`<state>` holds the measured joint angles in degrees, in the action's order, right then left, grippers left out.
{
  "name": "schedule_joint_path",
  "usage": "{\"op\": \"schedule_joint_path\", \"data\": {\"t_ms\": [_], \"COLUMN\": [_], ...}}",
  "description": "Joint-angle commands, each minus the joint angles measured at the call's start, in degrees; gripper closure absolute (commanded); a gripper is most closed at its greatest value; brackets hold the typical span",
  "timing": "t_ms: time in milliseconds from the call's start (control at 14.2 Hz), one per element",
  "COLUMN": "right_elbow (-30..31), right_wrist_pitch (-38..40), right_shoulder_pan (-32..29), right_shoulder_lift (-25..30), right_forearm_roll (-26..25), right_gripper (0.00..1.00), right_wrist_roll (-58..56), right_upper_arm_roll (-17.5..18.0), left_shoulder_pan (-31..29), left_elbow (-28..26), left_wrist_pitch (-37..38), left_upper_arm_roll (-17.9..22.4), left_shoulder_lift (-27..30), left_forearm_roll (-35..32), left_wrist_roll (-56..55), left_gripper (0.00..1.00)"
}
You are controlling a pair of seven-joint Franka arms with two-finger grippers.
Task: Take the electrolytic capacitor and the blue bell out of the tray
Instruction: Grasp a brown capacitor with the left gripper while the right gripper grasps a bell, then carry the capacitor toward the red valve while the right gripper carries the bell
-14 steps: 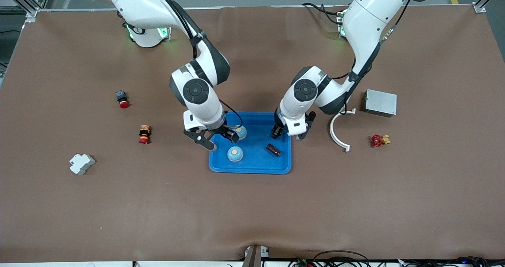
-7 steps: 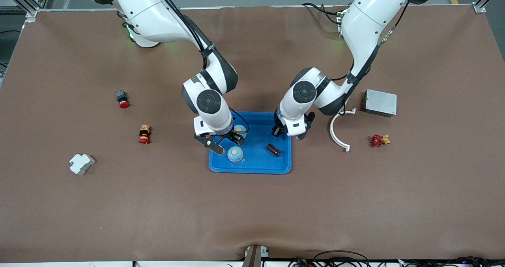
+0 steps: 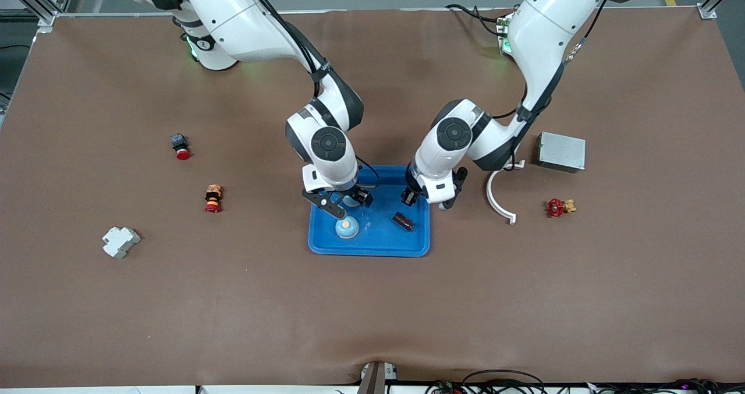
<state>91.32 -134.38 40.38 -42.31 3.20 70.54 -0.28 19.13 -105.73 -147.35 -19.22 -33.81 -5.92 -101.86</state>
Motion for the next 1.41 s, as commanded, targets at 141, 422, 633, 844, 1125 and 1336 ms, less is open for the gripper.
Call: {"op": "schedule_joint_path", "data": {"t_ms": [141, 422, 633, 844, 1125, 1336], "right_elbow": [-1.41, -1.41, -2.63, -4.04, -10.54, -10.82], "right_wrist_pitch": [-0.62, -0.54, -0.27, 1.65, 13.06, 16.59], "right_shoulder_pan": [0.84, 0.84, 0.67, -0.82, -4.16, -8.64], "right_shoulder_lift": [-1.55, -1.55, -1.29, -0.15, 0.21, 3.54], "right_forearm_roll": [-0.21, 0.14, 0.49, 0.75, 1.02, 5.57], "right_gripper": [0.00, 0.74, 1.00, 1.00, 1.00, 1.00], "right_wrist_roll": [1.53, 1.53, 2.50, 2.24, -2.58, -13.10], "right_upper_arm_roll": [-0.69, -0.69, -0.69, -0.69, -0.42, -0.51], "left_shoulder_pan": [-6.19, -14.09, -22.53, -28.86, -36.70, -41.09], "left_elbow": [-1.49, -4.56, -8.87, -10.54, -13.00, -12.49], "left_wrist_pitch": [8.62, 15.33, 15.42, 15.25, 13.14, 10.77], "left_upper_arm_roll": [0.15, 0.07, -0.11, 0.06, 0.06, 0.24], "left_shoulder_lift": [9.54, 14.55, 17.28, 16.85, 16.32, 13.17], "left_forearm_roll": [-1.55, -1.63, -1.63, -1.63, -1.63, -1.63], "left_wrist_roll": [3.31, 16.74, 31.67, 43.64, 57.63, 65.19], "left_gripper": [1.00, 1.00, 1.00, 1.00, 1.00, 1.00]}}
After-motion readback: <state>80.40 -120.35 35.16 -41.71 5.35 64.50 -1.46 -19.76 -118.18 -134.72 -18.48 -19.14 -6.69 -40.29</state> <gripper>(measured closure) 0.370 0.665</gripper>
